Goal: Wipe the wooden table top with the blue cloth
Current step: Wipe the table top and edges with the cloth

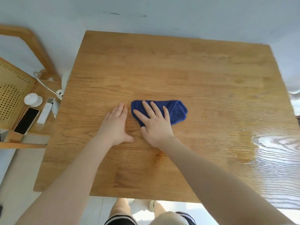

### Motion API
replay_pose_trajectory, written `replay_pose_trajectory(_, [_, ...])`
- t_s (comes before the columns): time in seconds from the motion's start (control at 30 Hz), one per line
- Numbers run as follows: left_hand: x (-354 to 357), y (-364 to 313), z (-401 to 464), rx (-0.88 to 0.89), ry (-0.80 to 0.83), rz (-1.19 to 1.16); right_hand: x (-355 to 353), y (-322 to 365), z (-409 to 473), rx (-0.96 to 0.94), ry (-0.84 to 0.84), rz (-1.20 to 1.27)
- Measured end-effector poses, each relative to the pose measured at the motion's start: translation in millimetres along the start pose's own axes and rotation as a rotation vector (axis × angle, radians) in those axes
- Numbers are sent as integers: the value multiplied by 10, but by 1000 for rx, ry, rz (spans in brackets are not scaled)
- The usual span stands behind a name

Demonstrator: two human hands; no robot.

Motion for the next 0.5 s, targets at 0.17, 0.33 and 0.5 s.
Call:
replay_pose_trajectory(0.17, [-58, -21, 5, -12, -24, 73, 32, 56, -86, -51, 19, 22])
replay_pose_trajectory(0.33, [-149, -27, 12, 46, -79, 160, -114, -224, 503, 177, -30, 48])
replay_pose_trajectory(0.5, [-224, -48, 76, 84, -66, 168, -116, -199, 409, 236, -57, 46])
Point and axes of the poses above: each hand's wrist, its own z-axis towards the middle knuckle, its own x-axis out of the palm, y = z × x, the point moved 10 cm from there along z, towards the middle knuckle, and after that the axes turned 1 degree about -z, right-handed, at the moved point
